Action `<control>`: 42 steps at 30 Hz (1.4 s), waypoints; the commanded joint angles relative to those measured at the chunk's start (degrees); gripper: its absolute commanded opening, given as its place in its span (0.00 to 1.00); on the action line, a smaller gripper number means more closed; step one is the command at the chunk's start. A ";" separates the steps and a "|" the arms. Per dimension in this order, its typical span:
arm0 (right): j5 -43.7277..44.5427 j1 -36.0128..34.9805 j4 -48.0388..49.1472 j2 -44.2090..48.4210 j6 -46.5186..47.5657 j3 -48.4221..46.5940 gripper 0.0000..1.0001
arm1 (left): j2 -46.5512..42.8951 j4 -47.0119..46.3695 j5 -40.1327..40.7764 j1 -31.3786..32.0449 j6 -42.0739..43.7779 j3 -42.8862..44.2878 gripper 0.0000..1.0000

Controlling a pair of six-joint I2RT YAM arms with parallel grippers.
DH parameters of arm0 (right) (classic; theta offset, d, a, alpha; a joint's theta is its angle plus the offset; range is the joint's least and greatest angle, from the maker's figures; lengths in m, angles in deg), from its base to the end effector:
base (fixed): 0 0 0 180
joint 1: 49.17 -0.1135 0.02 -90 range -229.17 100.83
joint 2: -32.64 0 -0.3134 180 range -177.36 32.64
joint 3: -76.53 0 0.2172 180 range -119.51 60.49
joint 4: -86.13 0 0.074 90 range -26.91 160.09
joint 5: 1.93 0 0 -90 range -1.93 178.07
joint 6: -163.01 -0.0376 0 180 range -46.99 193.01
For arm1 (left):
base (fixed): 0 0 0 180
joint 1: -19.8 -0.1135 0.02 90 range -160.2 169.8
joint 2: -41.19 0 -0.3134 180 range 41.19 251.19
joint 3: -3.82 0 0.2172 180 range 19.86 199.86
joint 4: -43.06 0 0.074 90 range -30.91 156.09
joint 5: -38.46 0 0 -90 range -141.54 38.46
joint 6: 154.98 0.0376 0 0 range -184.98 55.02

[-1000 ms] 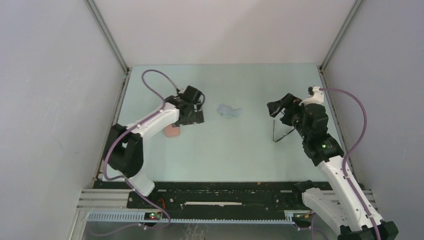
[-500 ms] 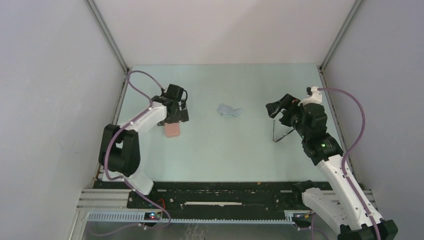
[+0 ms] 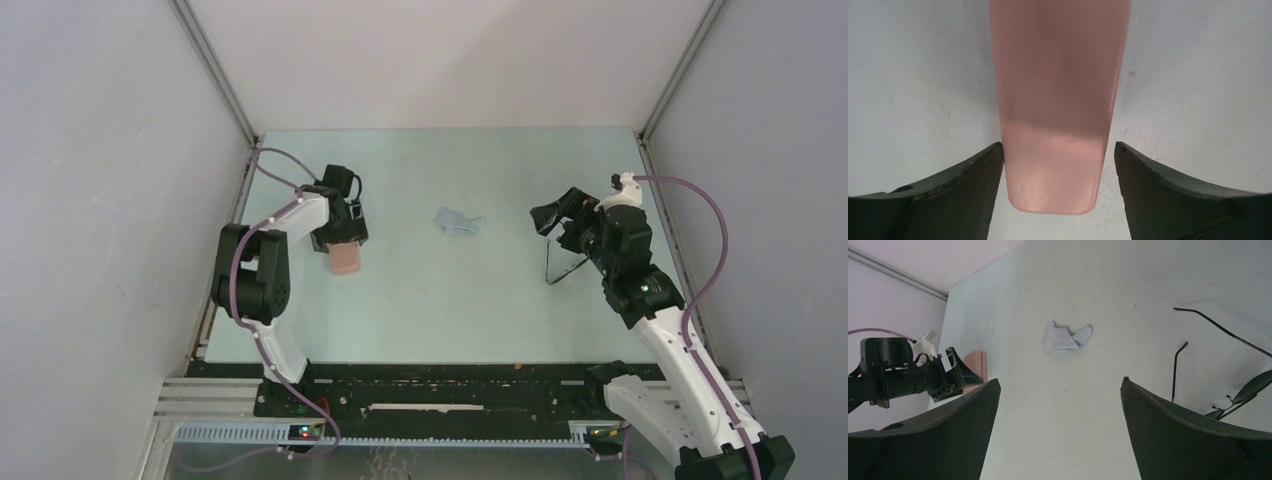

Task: Organize the sunglasses
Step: Pick up the sunglasses case from the center of the board.

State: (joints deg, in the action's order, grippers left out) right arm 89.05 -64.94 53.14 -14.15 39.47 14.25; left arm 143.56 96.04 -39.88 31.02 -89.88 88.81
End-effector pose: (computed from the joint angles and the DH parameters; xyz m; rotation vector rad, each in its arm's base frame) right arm 0.1168 0.0323 0.3664 0.3079 1.8919 0.5714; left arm 0.3268 -0.0571 0.2504 -0.3760 2.7261 0.1195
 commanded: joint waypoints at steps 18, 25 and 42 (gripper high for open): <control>-0.25 0.25 0.21 0.65 -1.10 -2.36 0.99 | 6.03 -0.46 -2.52 -2.86 1.89 8.90 0.77; 0.49 0.35 -0.49 1.65 -0.96 -2.37 0.99 | 5.08 -0.26 -3.90 -3.05 1.56 9.40 0.53; -45.45 -2.22 25.53 -18.33 -14.52 -3.98 1.00 | -20.79 -27.14 -50.42 -2.20 -18.99 -1.20 0.00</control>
State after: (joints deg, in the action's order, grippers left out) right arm 61.03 -64.88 64.48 -25.12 33.00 13.05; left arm 125.44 83.04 -75.86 28.29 -98.23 92.68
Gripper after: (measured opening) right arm 0.989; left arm 0.712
